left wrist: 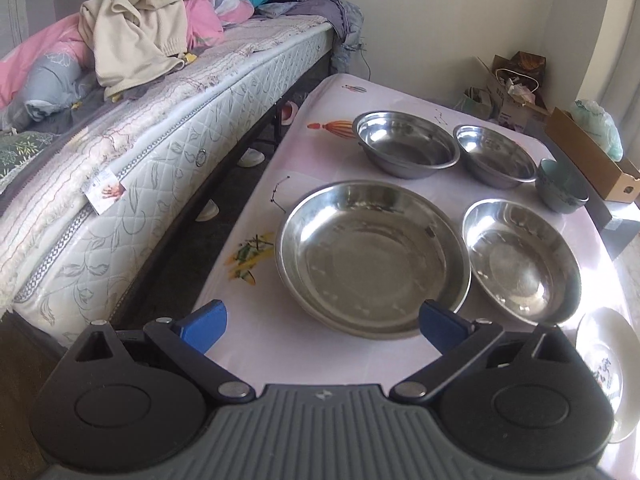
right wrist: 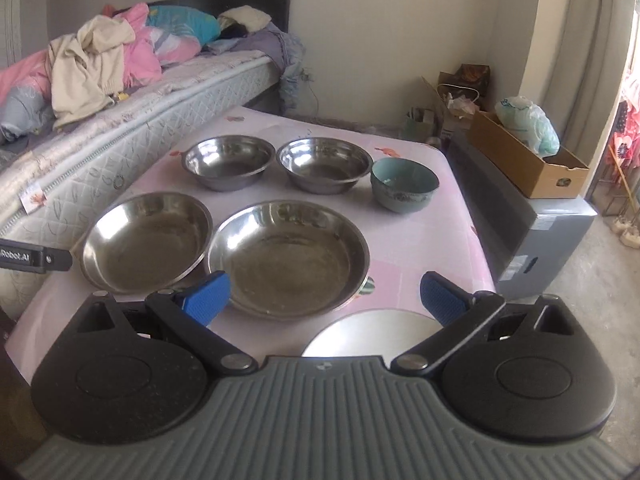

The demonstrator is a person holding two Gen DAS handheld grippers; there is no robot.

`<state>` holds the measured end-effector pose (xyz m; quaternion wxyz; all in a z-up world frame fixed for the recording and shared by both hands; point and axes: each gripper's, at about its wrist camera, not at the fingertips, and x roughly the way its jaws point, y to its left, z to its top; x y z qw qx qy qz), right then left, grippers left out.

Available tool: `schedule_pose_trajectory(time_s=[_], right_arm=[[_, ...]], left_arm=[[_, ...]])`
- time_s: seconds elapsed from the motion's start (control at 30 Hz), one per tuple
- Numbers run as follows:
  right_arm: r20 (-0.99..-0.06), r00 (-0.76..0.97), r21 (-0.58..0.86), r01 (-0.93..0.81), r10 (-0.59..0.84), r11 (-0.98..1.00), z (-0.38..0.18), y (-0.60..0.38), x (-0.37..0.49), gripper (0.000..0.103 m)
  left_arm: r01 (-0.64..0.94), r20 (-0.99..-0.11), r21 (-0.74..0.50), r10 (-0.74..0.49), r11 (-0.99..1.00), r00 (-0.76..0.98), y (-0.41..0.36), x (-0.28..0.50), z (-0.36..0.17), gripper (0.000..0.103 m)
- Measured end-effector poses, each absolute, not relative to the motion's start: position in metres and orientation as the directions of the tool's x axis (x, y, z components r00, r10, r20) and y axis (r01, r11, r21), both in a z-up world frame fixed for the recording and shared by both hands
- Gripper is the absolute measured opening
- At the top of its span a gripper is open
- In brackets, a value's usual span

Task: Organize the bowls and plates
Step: 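Move both tools forward over the stainless steel bowls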

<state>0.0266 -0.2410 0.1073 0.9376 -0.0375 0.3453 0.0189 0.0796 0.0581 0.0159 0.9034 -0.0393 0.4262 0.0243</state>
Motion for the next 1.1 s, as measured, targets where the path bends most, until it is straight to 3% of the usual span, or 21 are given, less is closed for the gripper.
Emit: schedule_pose_trajectory(time_s=[0.1, 0.3, 0.43, 0.57, 0.67, 0.73, 0.9, 1.0, 1.1], right_arm=[[-0.592, 0.798, 0.028, -0.118, 0.111, 0.993, 0.118, -0.254, 0.044, 0.102], [-0.567, 0.815, -0.025, -0.166, 0.123, 0.986, 0.131, -0.251, 0.104, 0.102], [-0.565, 0.793, 0.106, -0.205, 0.229, 0.973, 0.13, -0.254, 0.158, 0.102], [-0.581, 0.755, 0.234, -0.205, 0.306, 0.95, 0.113, -0.255, 0.215, 0.101], [-0.614, 0.712, 0.287, -0.2, 0.341, 0.937, 0.092, -0.245, 0.258, 0.092], [-0.645, 0.678, 0.316, -0.184, 0.353, 0.931, 0.075, -0.236, 0.283, 0.08], [-0.705, 0.602, 0.382, -0.124, 0.375, 0.916, 0.032, -0.223, 0.334, 0.061], [-0.727, 0.567, 0.412, -0.091, 0.387, 0.907, 0.009, -0.216, 0.354, 0.054], [-0.749, 0.543, 0.415, -0.064, 0.381, 0.908, -0.009, -0.209, 0.368, 0.048]], left_arm=[[-0.075, -0.748, -0.036, 0.023, 0.997, 0.663, 0.061, 0.098, 0.023, 0.103], [-0.039, -0.694, -0.042, -0.001, 0.998, 0.72, 0.067, 0.14, 0.038, 0.103], [-0.012, -0.685, -0.092, -0.055, 0.996, 0.727, 0.075, 0.178, 0.04, 0.103], [0.018, -0.672, -0.061, -0.054, 0.998, 0.739, 0.072, 0.224, 0.038, 0.103], [0.026, -0.698, -0.053, -0.056, 0.998, 0.714, 0.069, 0.264, 0.03, 0.101], [0.027, -0.725, -0.075, -0.073, 0.997, 0.685, 0.069, 0.292, 0.021, 0.099], [0.029, -0.768, -0.084, -0.083, 0.996, 0.635, 0.064, 0.357, -0.005, 0.094], [0.029, -0.794, -0.095, -0.093, 0.995, 0.601, 0.059, 0.387, -0.02, 0.089], [0.018, -0.825, -0.1, -0.093, 0.995, 0.558, 0.054, 0.414, -0.036, 0.076]])
